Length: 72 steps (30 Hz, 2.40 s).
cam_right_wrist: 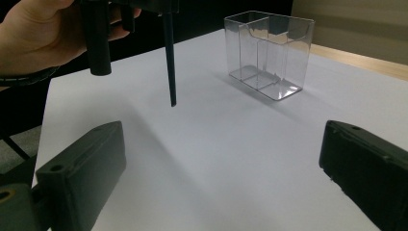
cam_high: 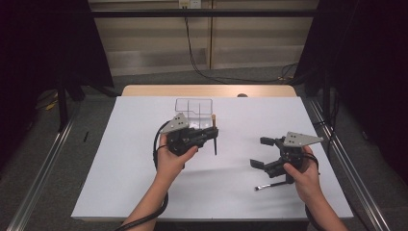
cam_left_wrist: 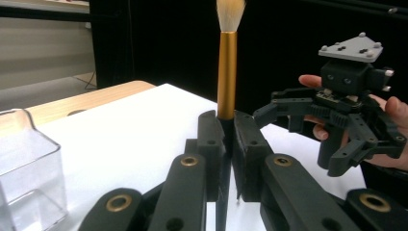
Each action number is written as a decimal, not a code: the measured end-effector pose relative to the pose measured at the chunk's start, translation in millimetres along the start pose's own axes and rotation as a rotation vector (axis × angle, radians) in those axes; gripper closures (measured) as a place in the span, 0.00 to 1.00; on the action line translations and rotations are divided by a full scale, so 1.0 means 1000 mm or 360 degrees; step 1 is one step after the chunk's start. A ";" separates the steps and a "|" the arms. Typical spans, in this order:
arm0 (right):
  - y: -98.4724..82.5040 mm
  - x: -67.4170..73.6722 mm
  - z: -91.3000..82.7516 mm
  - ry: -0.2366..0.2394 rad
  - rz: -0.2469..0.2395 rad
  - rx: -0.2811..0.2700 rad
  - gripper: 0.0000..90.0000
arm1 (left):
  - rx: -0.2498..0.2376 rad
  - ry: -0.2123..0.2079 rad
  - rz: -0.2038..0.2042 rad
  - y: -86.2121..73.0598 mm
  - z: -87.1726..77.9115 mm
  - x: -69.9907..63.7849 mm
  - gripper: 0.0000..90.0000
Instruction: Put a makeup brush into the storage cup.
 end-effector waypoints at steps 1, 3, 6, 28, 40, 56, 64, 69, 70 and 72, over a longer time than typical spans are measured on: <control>0.000 0.000 -0.001 -0.0001 0.0001 -0.0001 0.02 | 0.0004 0.0006 0.0002 0.000 -0.001 0.001 0.92; -0.001 -0.001 -0.003 -0.0009 0.0000 0.0000 0.02 | 0.0002 0.0021 0.0004 0.001 -0.003 0.004 0.92; -0.002 -0.002 -0.004 -0.0011 -0.0009 0.0003 0.02 | 0.0002 0.0032 0.0006 0.002 -0.005 0.007 0.92; -0.018 -0.008 -0.017 -0.0076 -0.0050 0.0052 0.02 | -0.0003 0.0125 0.0013 0.007 -0.015 0.026 0.92; -0.023 -0.010 -0.027 -0.0099 -0.0047 0.0041 0.02 | -0.0012 0.0145 0.0013 0.010 -0.018 0.032 0.93; -0.030 -0.013 -0.041 -0.0134 0.0011 -0.0010 0.02 | -0.0025 0.0187 0.0004 0.016 -0.021 0.043 0.93; -0.031 -0.014 -0.042 -0.0137 0.0029 -0.0040 0.02 | -0.0040 0.0213 0.0009 0.021 -0.022 0.050 0.93; -0.032 -0.013 -0.042 -0.0129 0.0013 -0.0038 0.02 | -0.0038 0.0241 0.0014 0.024 -0.024 0.056 0.93; -0.032 -0.013 -0.042 -0.0127 0.0014 -0.0037 0.02 | -0.0035 0.0246 0.0016 0.024 -0.024 0.057 0.93; -0.032 -0.013 -0.042 -0.0128 0.0009 -0.0035 0.02 | -0.0040 0.0250 0.0015 0.025 -0.024 0.058 0.93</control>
Point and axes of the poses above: each handheld gripper's, and its own axes: z roughly forward along the jaws, y roughly out of its top, x roughly to its left, the point moved 8 cm from there along z, roughly forward along the jaws, and after that the axes turned 3 degrees about -y, right-handed, at the moved point
